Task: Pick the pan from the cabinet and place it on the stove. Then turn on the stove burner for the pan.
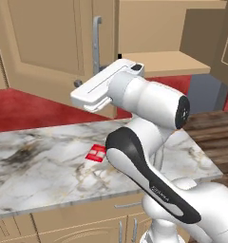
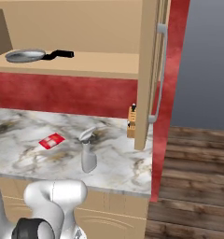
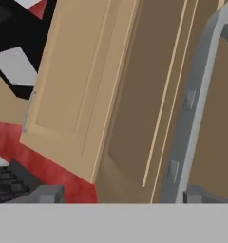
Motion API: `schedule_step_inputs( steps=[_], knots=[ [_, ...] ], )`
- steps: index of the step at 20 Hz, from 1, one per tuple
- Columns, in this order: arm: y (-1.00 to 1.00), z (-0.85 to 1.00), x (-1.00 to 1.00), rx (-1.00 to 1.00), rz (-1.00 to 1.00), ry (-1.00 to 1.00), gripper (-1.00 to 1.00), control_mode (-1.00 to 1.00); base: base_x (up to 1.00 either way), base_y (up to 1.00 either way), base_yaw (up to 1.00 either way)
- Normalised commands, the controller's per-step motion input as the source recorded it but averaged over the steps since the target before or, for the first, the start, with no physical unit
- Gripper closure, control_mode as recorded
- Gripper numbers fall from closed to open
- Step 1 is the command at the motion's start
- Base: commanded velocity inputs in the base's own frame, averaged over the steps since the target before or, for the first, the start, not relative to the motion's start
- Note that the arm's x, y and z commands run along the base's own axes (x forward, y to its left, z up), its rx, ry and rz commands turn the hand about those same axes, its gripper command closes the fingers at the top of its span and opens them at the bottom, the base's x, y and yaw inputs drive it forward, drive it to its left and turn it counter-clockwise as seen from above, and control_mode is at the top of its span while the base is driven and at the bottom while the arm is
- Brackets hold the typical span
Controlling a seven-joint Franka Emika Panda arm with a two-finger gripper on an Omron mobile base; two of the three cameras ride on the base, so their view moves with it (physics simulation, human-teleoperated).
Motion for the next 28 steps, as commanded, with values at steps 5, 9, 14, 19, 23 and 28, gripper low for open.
schedule_step_inputs(
  steps=[5, 9, 14, 19, 23, 28],
  knots=[
    [-0.28, 0.00, -0.69, 0.02, 0.00, -0.12, -1.00, -1.00, 0.00, 0.00, 0.00],
    [-0.55, 0.00, -0.48, 0.07, 0.00, -0.05, -1.00, -1.00, 0.00, 0.00, 0.00],
    [-0.58, 0.00, -0.45, 0.10, -0.01, -0.01, -1.00, -1.00, 0.00, 0.00, 0.00],
    [-0.29, 0.00, -0.69, 0.10, -0.12, 0.00, -1.00, -1.00, 0.00, 0.00, 0.00],
    [-0.45, 0.00, -0.34, 0.07, -0.16, 0.00, -1.00, -1.00, 0.00, 0.00, 0.00],
    [-0.57, 0.00, -0.20, 0.05, -0.16, 0.00, -1.00, -1.00, 0.00, 0.00, 0.00]
  ],
)
